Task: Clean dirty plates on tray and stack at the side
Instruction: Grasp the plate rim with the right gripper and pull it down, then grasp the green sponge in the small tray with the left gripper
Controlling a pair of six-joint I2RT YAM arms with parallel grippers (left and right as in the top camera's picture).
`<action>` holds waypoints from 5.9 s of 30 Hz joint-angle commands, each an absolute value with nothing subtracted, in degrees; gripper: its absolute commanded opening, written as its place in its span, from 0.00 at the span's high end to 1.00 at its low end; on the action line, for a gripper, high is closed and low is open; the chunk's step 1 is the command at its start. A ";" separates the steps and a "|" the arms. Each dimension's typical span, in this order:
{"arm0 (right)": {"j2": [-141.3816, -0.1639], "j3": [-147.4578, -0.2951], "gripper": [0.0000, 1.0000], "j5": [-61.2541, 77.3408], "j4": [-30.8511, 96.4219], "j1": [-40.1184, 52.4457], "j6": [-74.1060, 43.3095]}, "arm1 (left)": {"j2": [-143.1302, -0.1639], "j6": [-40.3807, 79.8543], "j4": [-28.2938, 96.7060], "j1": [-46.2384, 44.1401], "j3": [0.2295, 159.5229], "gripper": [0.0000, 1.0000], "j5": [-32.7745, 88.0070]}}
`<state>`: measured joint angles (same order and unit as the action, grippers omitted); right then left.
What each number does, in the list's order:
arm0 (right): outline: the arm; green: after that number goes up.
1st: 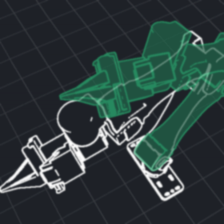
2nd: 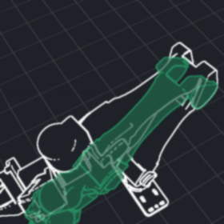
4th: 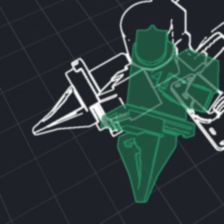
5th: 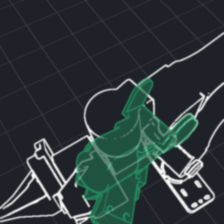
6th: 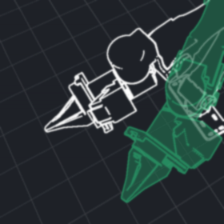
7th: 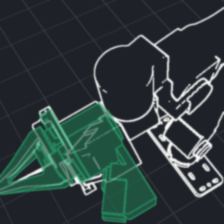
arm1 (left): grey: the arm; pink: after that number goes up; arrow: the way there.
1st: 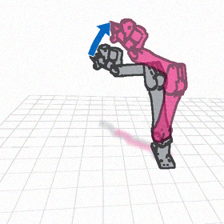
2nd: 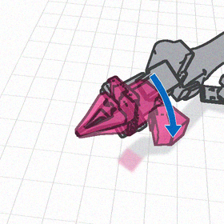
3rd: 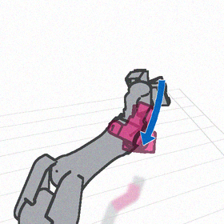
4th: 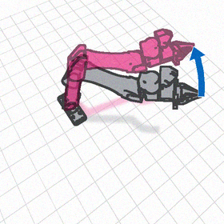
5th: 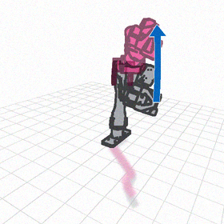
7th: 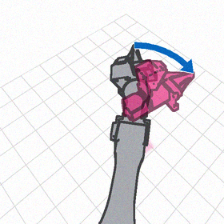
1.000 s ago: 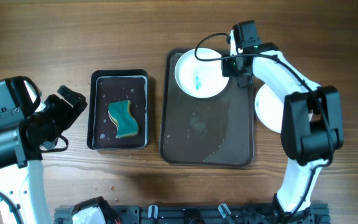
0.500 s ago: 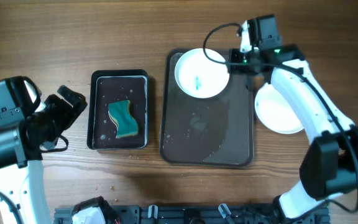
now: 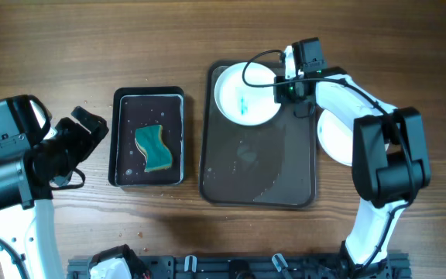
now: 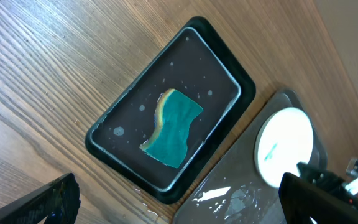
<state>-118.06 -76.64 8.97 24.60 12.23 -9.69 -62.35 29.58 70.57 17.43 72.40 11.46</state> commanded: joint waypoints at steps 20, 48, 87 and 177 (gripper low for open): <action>-106.17 -61.39 0.96 13.69 40.23 27.75 -52.51 | -62.02 28.95 69.06 17.85 73.10 0.00 12.71; -86.46 -62.15 0.56 16.16 47.20 21.30 -18.22 | -84.66 33.19 68.01 -7.11 68.27 0.33 0.64; -86.46 -62.15 0.57 16.38 48.77 21.30 -19.68 | -103.09 18.35 40.40 -5.39 63.46 0.41 0.54; -86.46 -62.15 0.63 16.38 50.30 21.30 -19.70 | -100.29 20.73 36.27 -11.03 57.98 0.96 -8.86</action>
